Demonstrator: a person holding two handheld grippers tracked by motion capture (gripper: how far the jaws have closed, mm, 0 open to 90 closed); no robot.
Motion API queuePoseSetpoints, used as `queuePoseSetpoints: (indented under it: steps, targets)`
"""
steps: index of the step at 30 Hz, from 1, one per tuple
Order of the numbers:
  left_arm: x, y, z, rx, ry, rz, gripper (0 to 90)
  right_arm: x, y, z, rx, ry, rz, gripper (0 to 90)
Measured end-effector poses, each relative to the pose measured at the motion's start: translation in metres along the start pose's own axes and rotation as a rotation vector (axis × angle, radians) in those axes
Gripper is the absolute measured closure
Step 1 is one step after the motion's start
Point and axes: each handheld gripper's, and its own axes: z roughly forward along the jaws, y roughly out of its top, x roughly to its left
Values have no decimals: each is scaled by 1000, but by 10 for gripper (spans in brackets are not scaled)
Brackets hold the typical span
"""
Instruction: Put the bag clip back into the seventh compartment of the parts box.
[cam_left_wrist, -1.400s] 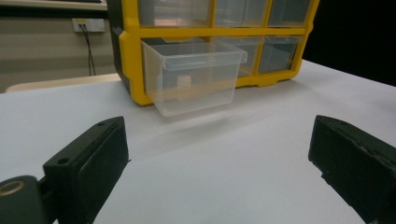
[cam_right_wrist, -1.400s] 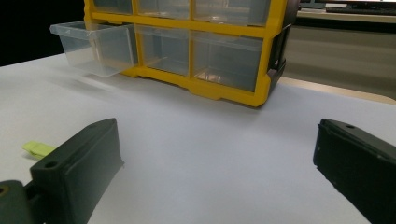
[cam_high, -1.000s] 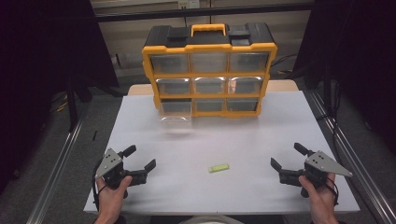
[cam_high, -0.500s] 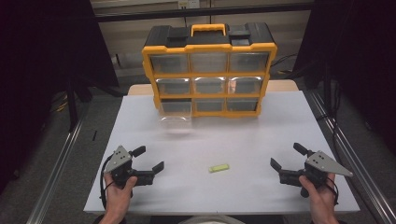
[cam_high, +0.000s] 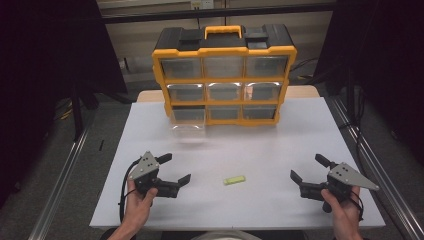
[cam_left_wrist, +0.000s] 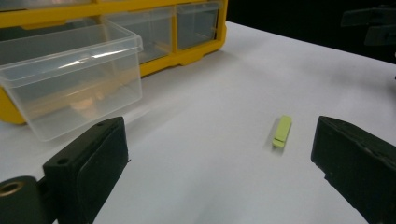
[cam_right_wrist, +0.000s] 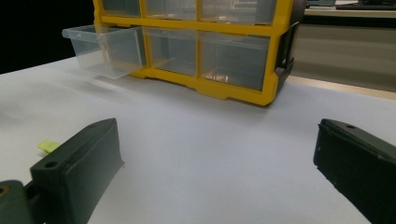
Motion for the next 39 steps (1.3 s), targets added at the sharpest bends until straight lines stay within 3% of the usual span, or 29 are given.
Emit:
queuePoseSetpoints:
  steps: [3, 7, 10, 16, 20, 26, 33, 39]
  targets:
    - [-2, 1, 9, 12, -40, 10, 36, 0, -1, -2, -4, -4, 12, 4]
    - [-7, 6, 16, 37, -60, 18, 36, 0, 0, -2, -12, -6, 8, 4]
    - [-11, 10, 25, 51, -113, 18, 36, -1, -1, -2, -5, -2, 12, 4]
    - [-18, 17, 43, 78, -119, 45, 37, -2, -1, -1, -6, 2, 14, 4]
    - [-22, 20, 52, 57, -185, 77, 39, 0, -1, -2, -2, 13, 10, 4]
    - [-29, 26, 66, 88, -208, 98, 38, 0, -1, -2, -5, 12, 9, 3]
    - [-32, 36, 82, 141, -285, 107, 39, -2, -1, 0, -2, 15, 11, 3]
    - [-36, 45, 86, 145, -291, 129, 34, 2, 0, -2, -16, 24, -5, 1]
